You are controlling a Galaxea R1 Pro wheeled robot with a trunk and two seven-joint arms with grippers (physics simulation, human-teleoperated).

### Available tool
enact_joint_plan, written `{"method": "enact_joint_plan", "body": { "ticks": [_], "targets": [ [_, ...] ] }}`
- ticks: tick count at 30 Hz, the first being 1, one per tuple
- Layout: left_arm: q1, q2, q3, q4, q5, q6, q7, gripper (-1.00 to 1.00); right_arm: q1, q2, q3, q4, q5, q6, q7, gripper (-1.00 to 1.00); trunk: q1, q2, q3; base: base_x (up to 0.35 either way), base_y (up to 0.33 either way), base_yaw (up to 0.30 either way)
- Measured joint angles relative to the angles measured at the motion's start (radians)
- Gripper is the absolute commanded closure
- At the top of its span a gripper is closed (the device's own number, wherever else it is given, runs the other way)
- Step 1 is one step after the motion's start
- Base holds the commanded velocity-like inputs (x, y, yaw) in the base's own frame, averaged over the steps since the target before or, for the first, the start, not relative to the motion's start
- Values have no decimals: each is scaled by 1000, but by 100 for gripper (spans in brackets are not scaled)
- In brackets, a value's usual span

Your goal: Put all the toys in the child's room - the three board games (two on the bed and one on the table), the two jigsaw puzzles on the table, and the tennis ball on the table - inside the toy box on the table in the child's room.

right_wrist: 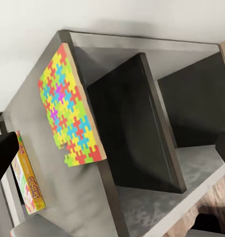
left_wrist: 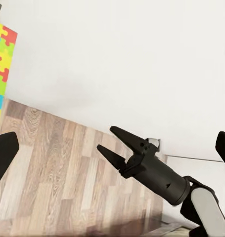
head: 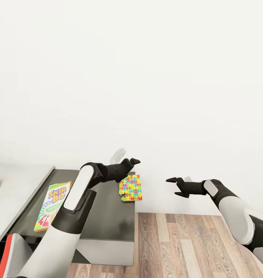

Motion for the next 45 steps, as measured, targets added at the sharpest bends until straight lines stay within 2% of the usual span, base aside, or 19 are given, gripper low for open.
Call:
{"method": "enact_joint_plan", "body": {
  "ticks": [4, 6, 7, 12, 18, 21, 26, 37, 45],
  "targets": [
    [41, 1, -20, -14, 7, -46, 20, -100, 0, -1, -2, 0, -1, 0, 0, -100, 15, -28, -13, 0, 0, 0],
    [71, 4, -45, -20, 6, -87, 25, -100, 0, -4, -4, -1, -2, 1, 1, -100, 23, -42, -19, 0, 0, 0],
    [87, 5, -70, -26, 6, -113, 27, -100, 0, -4, -4, -1, -1, 0, 0, -100, 27, -49, -22, 0, 0, 0],
    [101, 5, -105, -33, 5, -137, 31, -100, -1, -2, -3, -1, -2, -1, 0, -100, 46, -84, -38, 0, 0, 0],
    [103, 5, -113, -35, 5, -142, 32, -100, -1, -1, -3, -2, -2, -2, 1, -100, 69, -126, -57, 0, 0, 0],
    [67, 0, -113, -90, 16, -152, 97, -100, 0, -1, -3, -2, -3, -10, 20, -100, 81, -147, -66, 0, 0, 0],
    [48, -3, -114, -121, 23, -170, 167, -100, 0, -6, 1, -1, 0, -36, 72, -100, 100, -182, -82, 0, 0, 0],
    [46, -4, -118, -131, 26, -186, 185, -100, 13, -8, 0, 1, 7, -108, 86, -100, 142, -259, -116, 0, 0, 0],
    [48, -4, -143, -132, 26, -191, 186, -100, 16, -11, 0, 1, 7, -147, 87, -100, 173, -315, -141, 0, 0, 0]
  ]
}}
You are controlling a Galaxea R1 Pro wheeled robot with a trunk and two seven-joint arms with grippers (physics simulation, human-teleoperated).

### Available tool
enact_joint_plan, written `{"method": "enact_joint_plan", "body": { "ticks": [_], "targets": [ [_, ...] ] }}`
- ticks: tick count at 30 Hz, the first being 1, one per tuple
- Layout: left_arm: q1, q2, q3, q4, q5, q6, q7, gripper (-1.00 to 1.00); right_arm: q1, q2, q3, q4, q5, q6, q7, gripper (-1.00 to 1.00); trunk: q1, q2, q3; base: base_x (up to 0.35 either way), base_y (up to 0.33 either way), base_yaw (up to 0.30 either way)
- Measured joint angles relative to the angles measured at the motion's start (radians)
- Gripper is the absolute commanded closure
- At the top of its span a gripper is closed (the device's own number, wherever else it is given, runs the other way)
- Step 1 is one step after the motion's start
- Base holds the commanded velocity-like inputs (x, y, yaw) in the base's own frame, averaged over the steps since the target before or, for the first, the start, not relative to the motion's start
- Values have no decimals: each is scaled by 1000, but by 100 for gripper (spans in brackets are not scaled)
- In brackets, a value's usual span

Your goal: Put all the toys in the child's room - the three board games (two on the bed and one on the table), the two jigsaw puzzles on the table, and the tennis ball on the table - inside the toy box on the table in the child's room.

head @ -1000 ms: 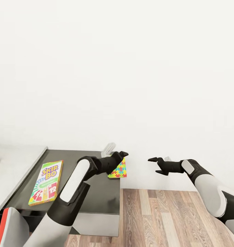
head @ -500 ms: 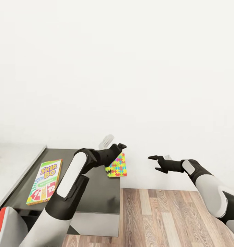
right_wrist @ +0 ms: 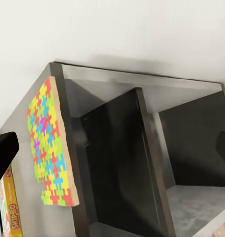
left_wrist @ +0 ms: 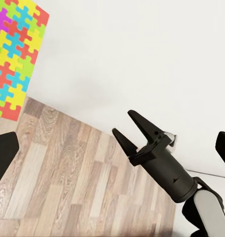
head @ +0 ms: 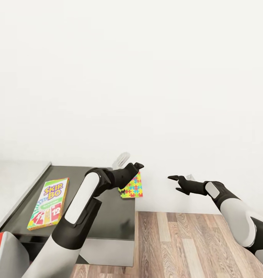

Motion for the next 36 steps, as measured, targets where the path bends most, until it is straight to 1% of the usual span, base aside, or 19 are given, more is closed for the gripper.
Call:
{"method": "enact_joint_plan", "body": {
  "ticks": [12, 17, 27, 36],
  "targets": [
    [-1, 0, -4, -1, 0, -3, 0, -100, 1, 0, 0, 0, -3, 0, 4, -100, 46, -84, -38, 0, 0, 18],
    [-2, 5, 2, 1, 0, -2, 2, -100, 1, 0, 0, 5, -4, 6, 2, -100, 65, -119, -52, 0, 0, 227],
    [-2, 7, 2, 3, 0, -2, 1, -100, 1, -2, -2, 6, -5, 8, 4, -100, 104, -189, -78, 0, 0, 281],
    [-3, 7, 2, 4, 0, -2, 2, -100, 2, -3, -3, 7, -6, 10, 4, -100, 138, -252, -104, 0, 0, 84]
  ]
}}
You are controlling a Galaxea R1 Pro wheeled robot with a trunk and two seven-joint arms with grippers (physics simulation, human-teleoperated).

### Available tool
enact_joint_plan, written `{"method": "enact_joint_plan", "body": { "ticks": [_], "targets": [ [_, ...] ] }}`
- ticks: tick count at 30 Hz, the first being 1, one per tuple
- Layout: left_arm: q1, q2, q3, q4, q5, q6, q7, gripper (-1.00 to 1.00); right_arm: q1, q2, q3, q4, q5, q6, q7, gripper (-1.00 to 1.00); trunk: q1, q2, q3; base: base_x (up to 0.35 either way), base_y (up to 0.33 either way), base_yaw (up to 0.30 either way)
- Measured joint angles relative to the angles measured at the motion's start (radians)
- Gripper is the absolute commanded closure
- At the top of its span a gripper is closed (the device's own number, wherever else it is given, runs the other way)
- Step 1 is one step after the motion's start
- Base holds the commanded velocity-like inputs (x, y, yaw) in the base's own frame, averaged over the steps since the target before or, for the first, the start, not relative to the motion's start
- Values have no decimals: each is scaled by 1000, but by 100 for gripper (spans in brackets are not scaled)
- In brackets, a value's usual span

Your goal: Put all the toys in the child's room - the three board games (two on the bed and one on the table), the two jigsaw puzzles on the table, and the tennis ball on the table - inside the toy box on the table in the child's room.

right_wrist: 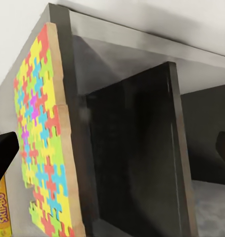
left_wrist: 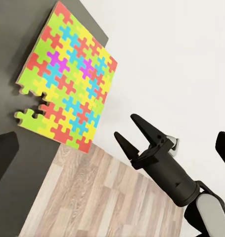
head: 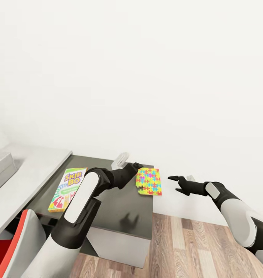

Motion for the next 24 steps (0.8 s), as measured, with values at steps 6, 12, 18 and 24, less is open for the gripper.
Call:
{"method": "enact_joint_plan", "body": {
  "ticks": [6, 12, 18, 24],
  "targets": [
    [-9, -1, 5, -5, 21, 0, 3, -100, 21, 1, -2, 6, 0, 21, -1, -100, 15, -28, -13, 0, 0, 7],
    [-11, 4, 7, -6, 35, 1, 4, -100, 33, 4, -3, 5, 0, 30, -1, -100, 31, -56, -25, 0, 0, 1],
    [-9, 5, 9, -6, 37, 1, 3, -100, 34, 10, -3, 4, 1, 32, -1, -100, 42, -77, -34, 0, 0, 0],
    [-9, 5, 8, -6, 37, 2, 0, -100, 34, 11, -2, 0, 0, 32, 7, -100, 42, -77, -34, 0, 0, 0]
  ]
}}
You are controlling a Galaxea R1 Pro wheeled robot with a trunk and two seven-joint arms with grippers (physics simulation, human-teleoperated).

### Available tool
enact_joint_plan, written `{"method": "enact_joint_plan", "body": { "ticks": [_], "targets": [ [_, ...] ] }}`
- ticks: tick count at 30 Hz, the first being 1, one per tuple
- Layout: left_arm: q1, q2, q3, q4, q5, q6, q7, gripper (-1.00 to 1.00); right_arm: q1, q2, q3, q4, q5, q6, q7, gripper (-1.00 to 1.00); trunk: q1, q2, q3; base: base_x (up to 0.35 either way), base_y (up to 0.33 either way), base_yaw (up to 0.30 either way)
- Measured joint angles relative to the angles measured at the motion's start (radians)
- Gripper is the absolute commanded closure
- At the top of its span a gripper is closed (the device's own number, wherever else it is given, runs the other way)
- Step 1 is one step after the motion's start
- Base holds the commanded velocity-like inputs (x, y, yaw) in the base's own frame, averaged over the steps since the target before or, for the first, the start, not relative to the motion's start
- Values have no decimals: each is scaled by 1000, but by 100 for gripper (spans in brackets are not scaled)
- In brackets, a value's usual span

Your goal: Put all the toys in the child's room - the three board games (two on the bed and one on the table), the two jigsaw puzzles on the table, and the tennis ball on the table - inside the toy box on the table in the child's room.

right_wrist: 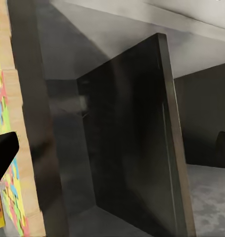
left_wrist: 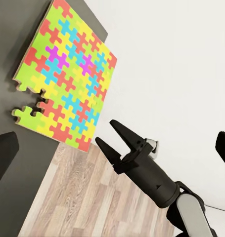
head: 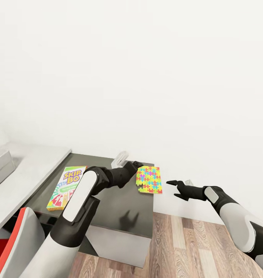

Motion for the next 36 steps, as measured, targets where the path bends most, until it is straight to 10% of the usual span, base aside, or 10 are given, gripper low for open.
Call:
{"method": "enact_joint_plan", "body": {
  "ticks": [10, 36],
  "targets": [
    [0, 0, -1, 0, 1, 0, -5, -100, 2, -6, 7, -2, 12, -1, 246, -100, 0, 0, 0, 0, 0, 0],
    [1, 0, -1, 0, 1, 2, -7, -100, 2, -11, 5, 5, 1, -1, 198, -100, 0, 0, 5, 0, 0, 99]
  ]
}}
